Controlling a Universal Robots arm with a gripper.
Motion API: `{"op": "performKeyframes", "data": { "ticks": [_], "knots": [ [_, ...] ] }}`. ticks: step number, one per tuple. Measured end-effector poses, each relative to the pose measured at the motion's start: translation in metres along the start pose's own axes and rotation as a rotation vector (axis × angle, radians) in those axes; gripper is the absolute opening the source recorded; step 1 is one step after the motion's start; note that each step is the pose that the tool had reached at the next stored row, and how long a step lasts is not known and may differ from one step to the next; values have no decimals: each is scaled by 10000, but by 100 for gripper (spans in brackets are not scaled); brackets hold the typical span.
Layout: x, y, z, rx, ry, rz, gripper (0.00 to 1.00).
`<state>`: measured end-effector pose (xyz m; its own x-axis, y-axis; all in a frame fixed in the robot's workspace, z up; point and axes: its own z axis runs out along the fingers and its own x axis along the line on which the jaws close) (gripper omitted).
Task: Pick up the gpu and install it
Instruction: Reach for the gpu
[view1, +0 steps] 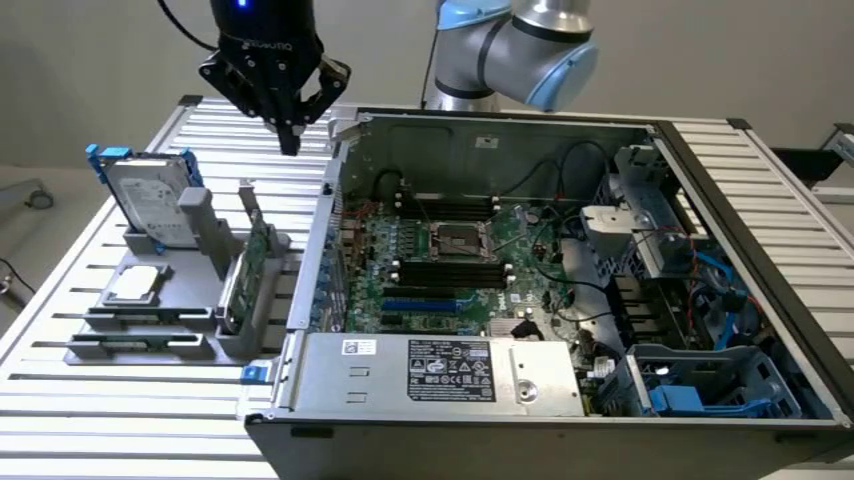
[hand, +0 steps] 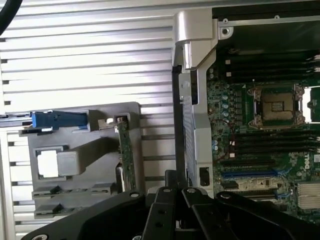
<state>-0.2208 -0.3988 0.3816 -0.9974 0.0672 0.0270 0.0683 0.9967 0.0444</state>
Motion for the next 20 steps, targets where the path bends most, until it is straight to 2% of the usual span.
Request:
{"op": "performKeyframes", "data": {
  "ticks": [14,20],
  "knots": [
    [349,-28,89,376,-11,-336,11],
    [448,-35,115,555,-14,-508,11]
  ]
}}
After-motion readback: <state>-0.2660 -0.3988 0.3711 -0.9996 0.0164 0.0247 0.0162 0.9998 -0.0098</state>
